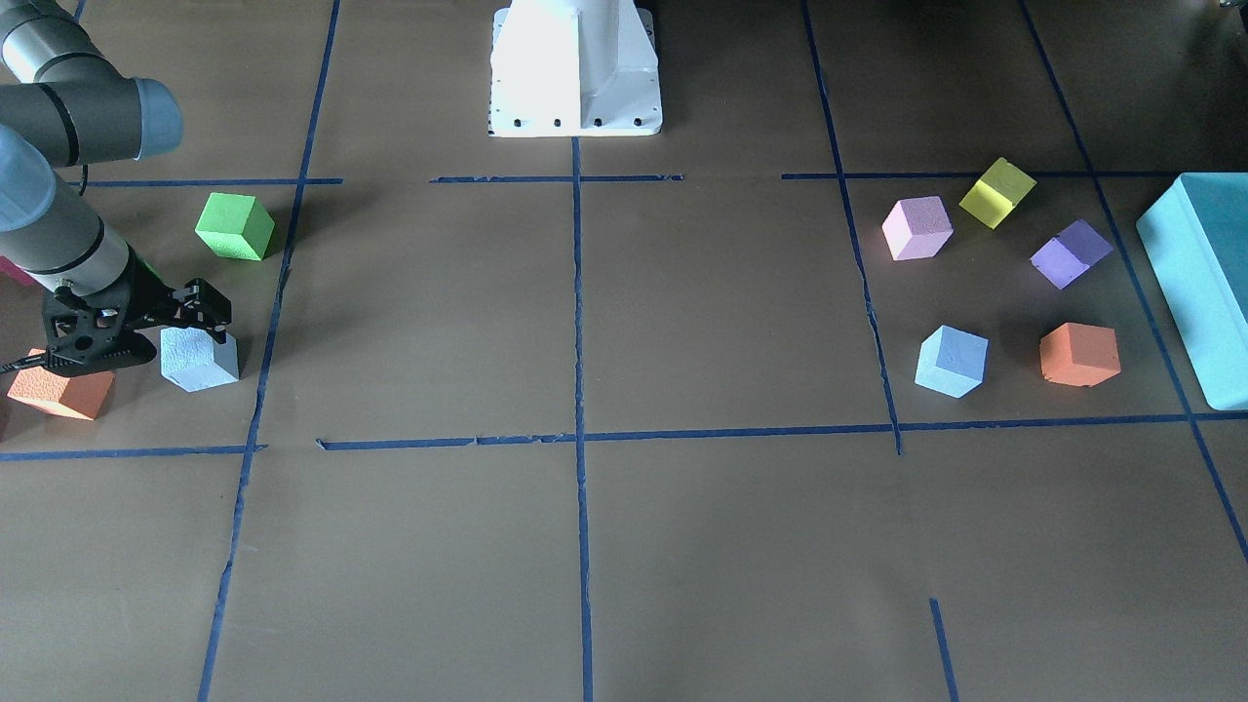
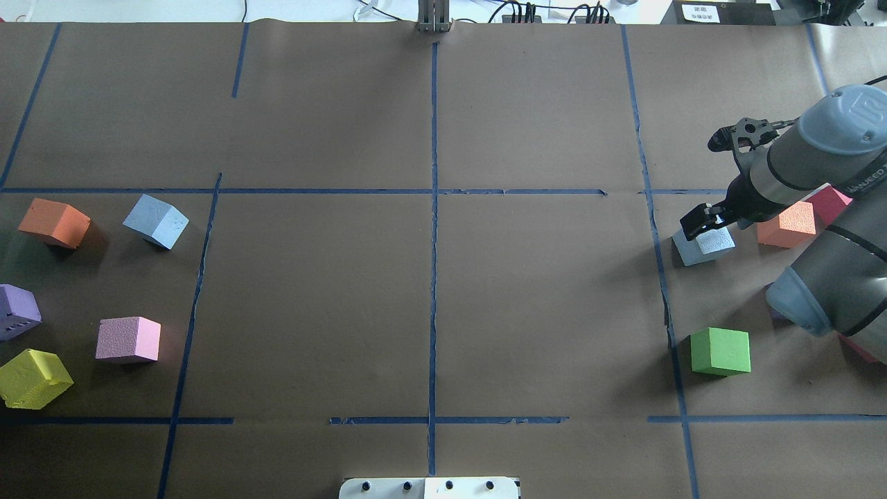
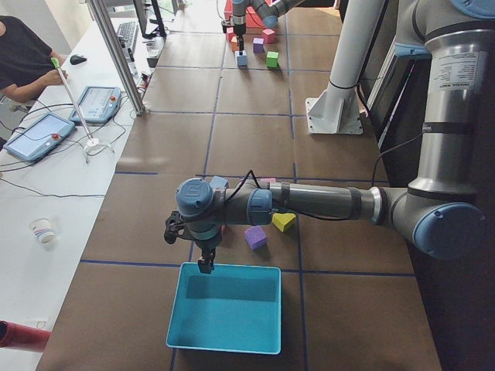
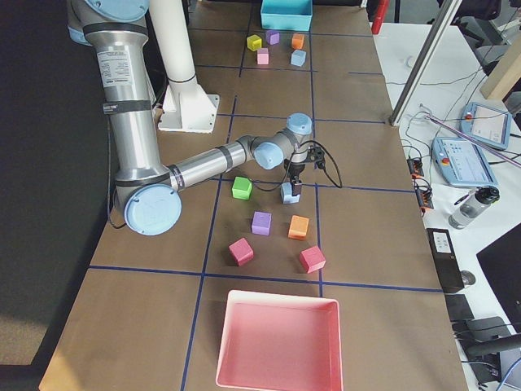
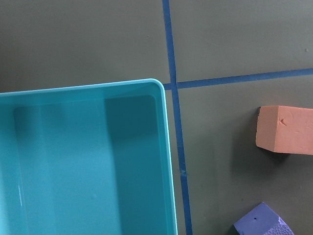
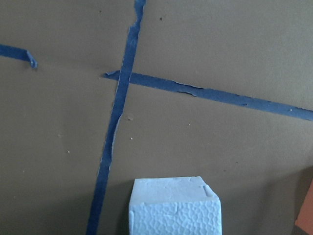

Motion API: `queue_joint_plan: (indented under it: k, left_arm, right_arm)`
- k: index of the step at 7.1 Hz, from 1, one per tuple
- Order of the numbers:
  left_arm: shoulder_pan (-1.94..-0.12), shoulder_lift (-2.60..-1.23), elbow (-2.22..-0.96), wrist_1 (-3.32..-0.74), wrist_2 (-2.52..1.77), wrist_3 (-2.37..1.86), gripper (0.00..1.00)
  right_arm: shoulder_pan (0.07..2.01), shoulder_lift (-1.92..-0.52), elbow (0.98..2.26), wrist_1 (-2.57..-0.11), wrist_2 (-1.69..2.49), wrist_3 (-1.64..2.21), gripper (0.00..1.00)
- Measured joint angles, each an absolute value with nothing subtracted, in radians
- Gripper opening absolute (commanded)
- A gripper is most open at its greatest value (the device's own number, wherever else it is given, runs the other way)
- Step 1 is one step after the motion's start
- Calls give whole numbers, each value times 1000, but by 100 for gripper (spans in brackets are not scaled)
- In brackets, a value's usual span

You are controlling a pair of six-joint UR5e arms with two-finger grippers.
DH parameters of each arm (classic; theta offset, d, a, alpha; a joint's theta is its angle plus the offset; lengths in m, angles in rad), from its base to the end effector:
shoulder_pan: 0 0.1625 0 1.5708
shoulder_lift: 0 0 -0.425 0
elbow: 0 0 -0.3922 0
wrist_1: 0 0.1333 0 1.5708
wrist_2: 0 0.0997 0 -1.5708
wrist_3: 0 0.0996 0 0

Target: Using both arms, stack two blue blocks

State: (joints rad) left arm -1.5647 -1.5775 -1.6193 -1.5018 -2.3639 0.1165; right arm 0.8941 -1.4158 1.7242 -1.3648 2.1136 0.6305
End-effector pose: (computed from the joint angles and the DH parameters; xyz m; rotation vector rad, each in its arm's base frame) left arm -0.0593 -0.4935 0.6371 0.0307 0.7930 0.1106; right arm -0.2919 -0.4941 0.4886 0.0756 -0.7267 -0.1837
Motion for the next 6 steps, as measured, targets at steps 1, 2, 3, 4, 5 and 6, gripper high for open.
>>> queue_joint_plan:
  k: [1, 2, 3, 4, 5, 6]
  left_arm:
    - [-1565, -1577, -1620, -1502, -2364, 116, 100]
    - [-1565, -1577, -1620, -1502, -2365, 116, 100]
    - [-1565, -1577, -1621, -1502, -2365, 116, 100]
    - [-1565, -1575, -1626, -1501, -2366, 116, 100]
    - [-1565, -1571, -1635, -1501, -2367, 116, 100]
    - [-1565, -1567, -1643, -1500, -2369, 115, 100]
  right_arm:
    - [884, -1402, 1694, -1365, 2114, 630, 100]
    - [876, -1388, 1668, -1365, 2114, 629, 90]
    - [871, -1381, 1652, -1365, 2114, 630, 57]
    - [870, -1380, 1648, -1365, 2115, 631, 32]
    - [871, -1381, 1650, -1365, 2115, 629, 28]
    - [871, -1383, 1654, -1364, 2114, 628, 21]
